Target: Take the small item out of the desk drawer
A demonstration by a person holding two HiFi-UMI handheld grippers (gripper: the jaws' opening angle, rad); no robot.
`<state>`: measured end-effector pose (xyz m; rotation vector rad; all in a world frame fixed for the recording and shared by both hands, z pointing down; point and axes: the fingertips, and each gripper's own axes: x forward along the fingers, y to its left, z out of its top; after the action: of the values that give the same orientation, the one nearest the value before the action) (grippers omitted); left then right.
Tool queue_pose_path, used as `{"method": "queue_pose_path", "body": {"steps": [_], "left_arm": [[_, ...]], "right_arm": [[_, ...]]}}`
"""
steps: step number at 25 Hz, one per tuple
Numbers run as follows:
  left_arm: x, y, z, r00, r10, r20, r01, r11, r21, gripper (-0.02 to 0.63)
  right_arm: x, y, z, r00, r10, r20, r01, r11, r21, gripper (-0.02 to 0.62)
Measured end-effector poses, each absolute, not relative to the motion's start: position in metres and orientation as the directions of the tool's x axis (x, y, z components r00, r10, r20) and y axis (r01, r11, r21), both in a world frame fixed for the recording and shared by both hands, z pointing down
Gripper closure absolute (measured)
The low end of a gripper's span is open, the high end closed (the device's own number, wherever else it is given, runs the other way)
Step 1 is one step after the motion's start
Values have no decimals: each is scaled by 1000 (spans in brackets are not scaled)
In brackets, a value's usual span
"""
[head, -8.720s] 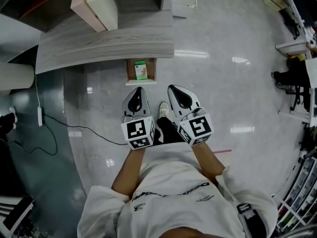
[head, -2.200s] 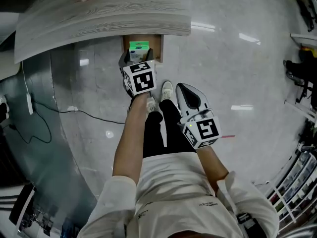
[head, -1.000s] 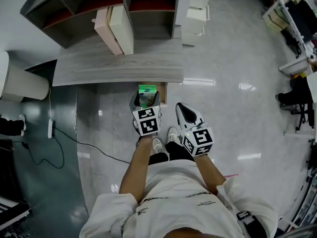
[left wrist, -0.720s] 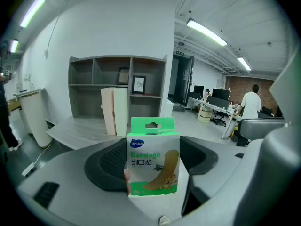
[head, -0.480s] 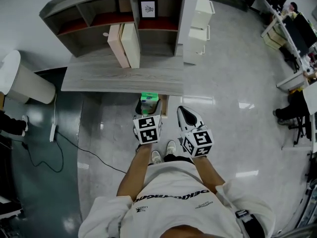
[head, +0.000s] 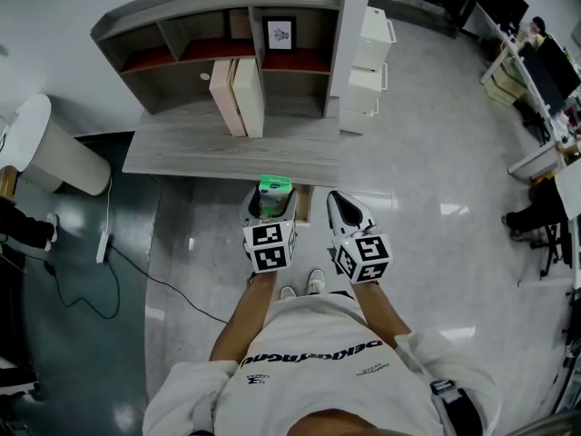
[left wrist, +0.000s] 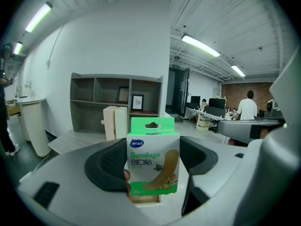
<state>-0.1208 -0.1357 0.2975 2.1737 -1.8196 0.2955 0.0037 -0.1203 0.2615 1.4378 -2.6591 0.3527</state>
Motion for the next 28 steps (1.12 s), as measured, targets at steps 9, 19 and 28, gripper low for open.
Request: {"method": "queue_pose_path", "body": {"steps": [9, 19, 28], "left_arm": [[-122, -130, 273, 184, -944, 273, -983, -173, 61, 250], [-127, -123, 257, 170, -964, 205, -985, -164, 43, 250], [-124, -123, 259, 171, -965, 200, -985, -167, 33, 250]], "right_arm": [[0, -127, 249, -549, -819, 168, -835, 530, -147, 563], [-2, -132, 238, -558, -817, 144, -829, 544, -126, 565], [-1, -137, 235, -560, -817, 136, -828, 548, -119, 565]]}}
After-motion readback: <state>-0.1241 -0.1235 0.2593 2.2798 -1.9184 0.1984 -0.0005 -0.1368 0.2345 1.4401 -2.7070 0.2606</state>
